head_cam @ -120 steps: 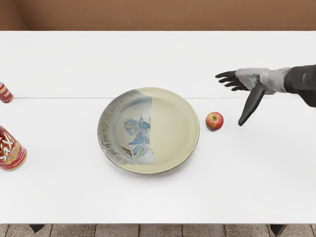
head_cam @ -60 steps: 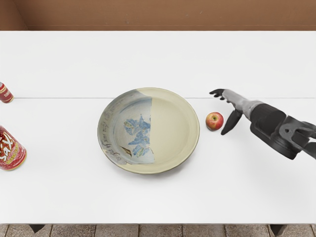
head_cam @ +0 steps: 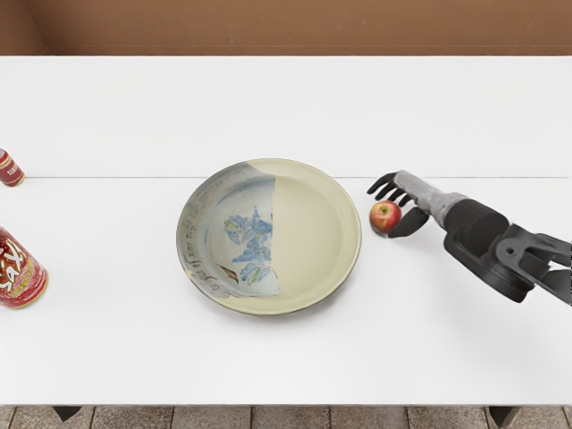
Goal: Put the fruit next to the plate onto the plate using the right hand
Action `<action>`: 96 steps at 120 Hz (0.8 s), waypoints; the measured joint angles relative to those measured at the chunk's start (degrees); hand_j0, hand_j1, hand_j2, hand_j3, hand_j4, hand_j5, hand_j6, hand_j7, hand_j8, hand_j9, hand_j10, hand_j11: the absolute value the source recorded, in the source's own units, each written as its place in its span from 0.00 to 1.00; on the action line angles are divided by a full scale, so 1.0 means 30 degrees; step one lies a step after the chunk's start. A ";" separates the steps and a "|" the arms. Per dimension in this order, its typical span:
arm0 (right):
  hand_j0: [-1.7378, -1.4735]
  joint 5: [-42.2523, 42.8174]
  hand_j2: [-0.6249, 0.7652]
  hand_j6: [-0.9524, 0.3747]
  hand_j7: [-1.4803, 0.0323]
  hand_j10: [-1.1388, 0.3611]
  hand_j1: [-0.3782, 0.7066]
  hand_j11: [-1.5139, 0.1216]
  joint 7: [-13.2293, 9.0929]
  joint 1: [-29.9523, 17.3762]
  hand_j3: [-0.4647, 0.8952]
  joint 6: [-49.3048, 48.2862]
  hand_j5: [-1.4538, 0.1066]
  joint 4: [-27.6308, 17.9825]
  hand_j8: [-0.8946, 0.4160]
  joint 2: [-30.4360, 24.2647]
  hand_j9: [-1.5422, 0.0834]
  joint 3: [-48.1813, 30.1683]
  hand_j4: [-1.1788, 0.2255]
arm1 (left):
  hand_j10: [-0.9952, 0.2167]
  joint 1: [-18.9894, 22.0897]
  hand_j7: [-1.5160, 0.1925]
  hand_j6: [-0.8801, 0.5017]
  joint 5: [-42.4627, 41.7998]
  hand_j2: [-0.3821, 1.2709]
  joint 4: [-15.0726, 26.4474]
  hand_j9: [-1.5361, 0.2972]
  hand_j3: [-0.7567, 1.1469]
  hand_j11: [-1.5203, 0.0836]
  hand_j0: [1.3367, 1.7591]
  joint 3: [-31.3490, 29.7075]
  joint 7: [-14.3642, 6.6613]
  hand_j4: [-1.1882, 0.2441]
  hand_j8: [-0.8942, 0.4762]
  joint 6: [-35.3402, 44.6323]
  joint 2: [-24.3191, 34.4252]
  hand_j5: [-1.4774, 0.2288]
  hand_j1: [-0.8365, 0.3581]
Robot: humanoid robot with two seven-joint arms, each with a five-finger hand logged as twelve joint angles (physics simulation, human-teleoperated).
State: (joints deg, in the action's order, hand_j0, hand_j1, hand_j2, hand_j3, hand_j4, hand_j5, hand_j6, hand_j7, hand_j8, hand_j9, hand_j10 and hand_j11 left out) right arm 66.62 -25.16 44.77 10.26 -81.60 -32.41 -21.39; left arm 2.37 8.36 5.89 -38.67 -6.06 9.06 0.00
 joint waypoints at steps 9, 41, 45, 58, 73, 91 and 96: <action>0.30 -0.0002 0.40 0.39 0.61 0.47 0.50 0.58 -0.0013 0.0038 0.34 -0.0065 0.57 -0.0045 0.35 0.0114 0.60 0.0021 0.53 | 0.63 0.0000 0.71 0.47 0.0000 0.26 0.0000 0.67 0.40 0.76 0.76 0.0000 0.0000 0.67 0.49 0.0002 0.0000 0.69 0.76; 0.31 -0.0197 0.49 0.36 0.52 0.40 0.56 0.50 -0.0060 0.0087 0.34 -0.0195 0.48 -0.0491 0.34 0.0076 0.52 -0.0121 0.46 | 0.63 0.0000 0.71 0.47 0.0000 0.26 0.0000 0.67 0.40 0.76 0.76 0.0000 0.0000 0.67 0.49 0.0006 0.0000 0.69 0.76; 0.31 -0.0257 0.50 0.36 0.51 0.40 0.56 0.49 -0.0054 0.0094 0.34 -0.0205 0.48 -0.0502 0.34 0.0022 0.51 -0.0163 0.45 | 0.63 0.0000 0.71 0.47 0.0000 0.26 0.0000 0.67 0.40 0.76 0.76 0.0000 0.0000 0.67 0.48 0.0005 0.0000 0.69 0.76; 0.31 -0.0744 0.54 0.35 0.50 0.39 0.56 0.48 0.0009 0.0133 0.34 -0.0231 0.46 -0.0526 0.34 -0.0357 0.50 -0.0390 0.44 | 0.63 0.0000 0.71 0.47 0.0000 0.26 0.0000 0.67 0.40 0.76 0.76 0.0000 0.0000 0.67 0.48 0.0005 0.0000 0.69 0.76; 0.31 -0.1672 0.56 0.35 0.49 0.38 0.57 0.47 0.0038 0.0575 0.34 -0.0652 0.45 -0.0580 0.34 -0.0960 0.49 -0.0798 0.43 | 0.63 0.0000 0.71 0.47 0.0000 0.26 0.0000 0.67 0.40 0.76 0.76 -0.0001 0.0000 0.67 0.48 0.0008 0.0000 0.69 0.76; 0.31 -0.3084 0.57 0.35 0.48 0.37 0.57 0.47 0.0056 0.0974 0.34 -0.2722 0.45 -0.1095 0.34 -0.1913 0.49 -0.2289 0.43 | 0.63 0.0000 0.71 0.47 0.0000 0.26 0.0000 0.67 0.40 0.76 0.76 -0.0001 -0.0001 0.67 0.48 0.0004 0.0000 0.69 0.76; 0.30 -0.3468 0.57 0.36 0.48 0.37 0.57 0.47 0.0056 0.1014 0.34 -0.3431 0.44 -0.1255 0.35 -0.2094 0.49 -0.2783 0.43 | 0.63 0.0000 0.71 0.47 0.0000 0.26 0.0000 0.67 0.40 0.76 0.76 -0.0001 -0.0001 0.67 0.48 0.0005 0.0000 0.69 0.76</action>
State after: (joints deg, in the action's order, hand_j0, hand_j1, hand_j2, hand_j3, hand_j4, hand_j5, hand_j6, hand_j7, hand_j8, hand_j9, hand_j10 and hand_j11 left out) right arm 56.22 -24.99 47.81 -0.03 -85.36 -38.69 -29.74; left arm 2.37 8.35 5.89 -38.67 -6.06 9.08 0.00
